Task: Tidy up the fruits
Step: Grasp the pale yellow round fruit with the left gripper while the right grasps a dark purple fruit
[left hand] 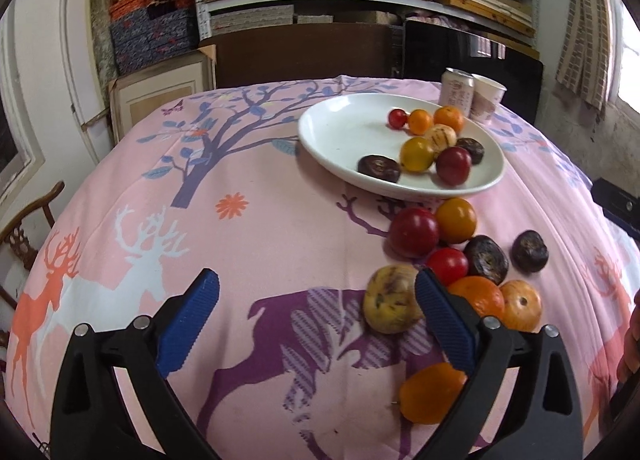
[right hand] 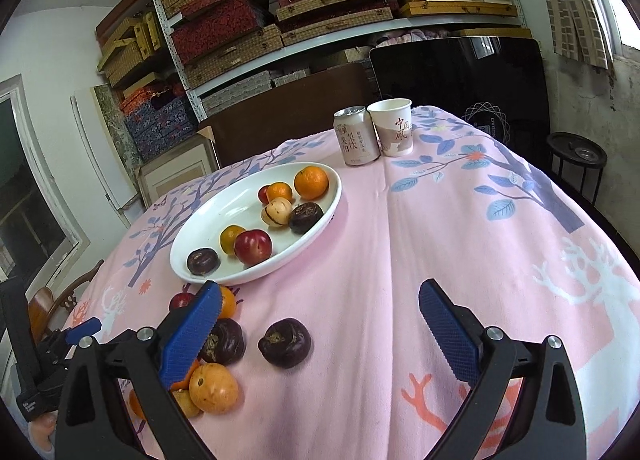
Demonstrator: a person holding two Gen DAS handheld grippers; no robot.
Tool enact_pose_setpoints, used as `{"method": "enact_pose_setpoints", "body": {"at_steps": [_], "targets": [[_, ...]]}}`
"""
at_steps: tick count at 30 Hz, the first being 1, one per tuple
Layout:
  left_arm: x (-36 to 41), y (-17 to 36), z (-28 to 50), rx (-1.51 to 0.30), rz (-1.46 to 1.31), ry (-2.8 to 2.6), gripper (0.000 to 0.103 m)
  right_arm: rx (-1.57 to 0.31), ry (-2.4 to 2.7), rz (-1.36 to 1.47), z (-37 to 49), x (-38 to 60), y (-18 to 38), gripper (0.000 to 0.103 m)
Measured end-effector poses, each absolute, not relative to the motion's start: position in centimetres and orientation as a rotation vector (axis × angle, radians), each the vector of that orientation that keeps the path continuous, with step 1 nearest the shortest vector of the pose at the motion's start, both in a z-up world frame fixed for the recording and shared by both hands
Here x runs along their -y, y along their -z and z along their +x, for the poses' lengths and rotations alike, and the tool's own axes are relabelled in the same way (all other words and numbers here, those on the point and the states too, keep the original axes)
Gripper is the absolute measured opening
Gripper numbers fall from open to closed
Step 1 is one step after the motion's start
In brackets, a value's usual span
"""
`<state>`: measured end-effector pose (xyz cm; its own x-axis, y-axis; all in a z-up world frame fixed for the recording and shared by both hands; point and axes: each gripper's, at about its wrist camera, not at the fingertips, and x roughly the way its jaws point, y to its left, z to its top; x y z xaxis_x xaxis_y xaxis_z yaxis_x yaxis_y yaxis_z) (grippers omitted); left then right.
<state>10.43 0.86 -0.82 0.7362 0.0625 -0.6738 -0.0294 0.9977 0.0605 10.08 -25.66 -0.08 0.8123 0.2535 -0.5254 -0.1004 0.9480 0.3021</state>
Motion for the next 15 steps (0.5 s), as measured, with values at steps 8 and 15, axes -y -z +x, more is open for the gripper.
{"method": "enact_pose_setpoints", "body": {"at_steps": [8, 15], "targets": [[-2.0, 0.8, 10.4, -0.731, 0.105, -0.128, 0.099, -0.599, -0.190, 0.296, 9.9, 25.9, 0.2, 0.100], [-5.3, 1.0, 9.2, -0.751, -0.028, -0.151, 0.099, -0.596, -0.213, 0.333, 9.9, 26.4, -0.1, 0.100]]}}
